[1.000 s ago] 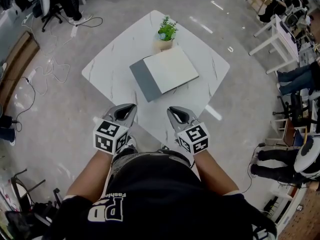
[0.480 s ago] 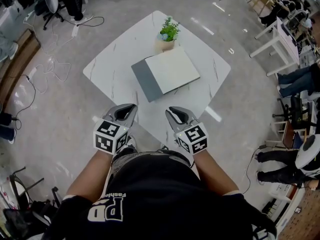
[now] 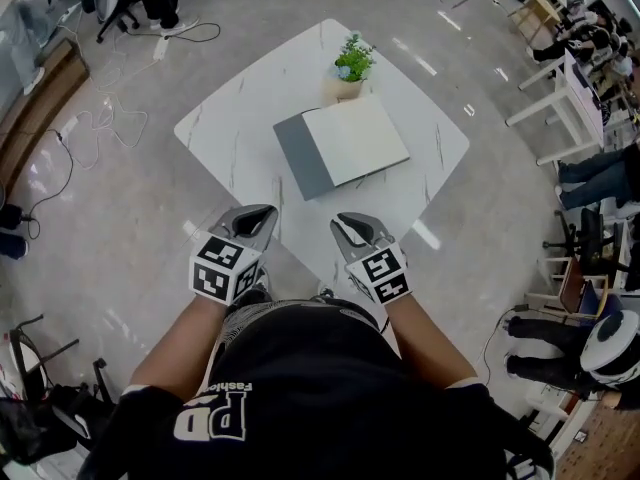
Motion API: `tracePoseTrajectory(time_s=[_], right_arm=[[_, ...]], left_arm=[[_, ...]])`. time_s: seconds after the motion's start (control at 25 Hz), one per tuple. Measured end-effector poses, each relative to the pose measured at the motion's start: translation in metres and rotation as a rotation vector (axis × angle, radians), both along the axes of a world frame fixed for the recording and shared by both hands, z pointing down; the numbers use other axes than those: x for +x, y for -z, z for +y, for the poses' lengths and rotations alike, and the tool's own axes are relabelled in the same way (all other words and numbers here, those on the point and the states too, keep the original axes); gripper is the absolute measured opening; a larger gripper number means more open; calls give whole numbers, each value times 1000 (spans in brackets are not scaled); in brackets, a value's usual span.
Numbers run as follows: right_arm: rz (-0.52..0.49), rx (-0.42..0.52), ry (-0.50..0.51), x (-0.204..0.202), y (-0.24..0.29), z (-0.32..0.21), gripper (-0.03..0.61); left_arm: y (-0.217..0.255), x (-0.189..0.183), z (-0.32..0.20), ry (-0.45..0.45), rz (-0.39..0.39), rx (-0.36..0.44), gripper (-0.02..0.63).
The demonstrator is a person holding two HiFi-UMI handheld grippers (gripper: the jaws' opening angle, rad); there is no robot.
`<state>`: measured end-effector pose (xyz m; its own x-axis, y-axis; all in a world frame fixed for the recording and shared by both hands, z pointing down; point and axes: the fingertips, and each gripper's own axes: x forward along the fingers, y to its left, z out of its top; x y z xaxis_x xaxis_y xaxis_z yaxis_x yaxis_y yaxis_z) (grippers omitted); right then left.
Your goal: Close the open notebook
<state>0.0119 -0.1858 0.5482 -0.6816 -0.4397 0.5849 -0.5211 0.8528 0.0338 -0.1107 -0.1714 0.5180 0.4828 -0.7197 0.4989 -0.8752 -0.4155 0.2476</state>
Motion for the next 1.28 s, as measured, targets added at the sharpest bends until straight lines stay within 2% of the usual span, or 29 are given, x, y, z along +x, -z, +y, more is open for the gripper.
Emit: tracePoseTrajectory(time_s=[0.48,1.04,1.28], right_arm=[[158,22,141,-34,-51,-8,32],[444,236,314,-57,-92,-28,46],[529,313,361,-59,-102,-37,59]], left_arm=[[-12,-26,19,87,-2,-27,66],[-21,-53,36,178,8,-54,66],[-22,-60,42,215,15,-59,66]])
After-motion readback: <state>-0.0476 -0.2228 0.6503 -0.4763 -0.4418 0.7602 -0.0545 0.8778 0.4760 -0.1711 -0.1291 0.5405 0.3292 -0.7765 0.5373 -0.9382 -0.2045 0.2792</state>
